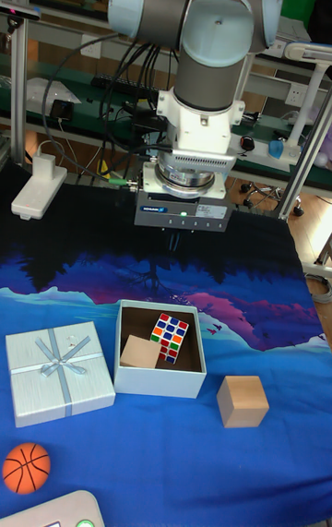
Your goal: Take everything out of the gift box
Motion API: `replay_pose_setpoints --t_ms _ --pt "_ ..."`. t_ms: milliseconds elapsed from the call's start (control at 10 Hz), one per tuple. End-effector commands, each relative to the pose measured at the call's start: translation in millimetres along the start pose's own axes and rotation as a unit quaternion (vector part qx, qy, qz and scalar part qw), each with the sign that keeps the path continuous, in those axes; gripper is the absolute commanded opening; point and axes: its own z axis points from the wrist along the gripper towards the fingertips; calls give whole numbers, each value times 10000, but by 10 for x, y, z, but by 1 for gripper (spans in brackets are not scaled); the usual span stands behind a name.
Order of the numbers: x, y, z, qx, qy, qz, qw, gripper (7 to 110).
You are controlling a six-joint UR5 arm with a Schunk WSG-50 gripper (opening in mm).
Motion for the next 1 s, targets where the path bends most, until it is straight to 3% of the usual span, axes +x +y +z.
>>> replay_pose_setpoints --t_ms 0,200,700,900 --pt "-137 61 -18 -134 -276 188 9994 7" --pt "-246 20 -25 -56 -495 182 9986 7" --pt "-266 -1 -8 -28 -417 178 9990 7" --pt "-784 -33 213 -8 -539 171 9984 7"
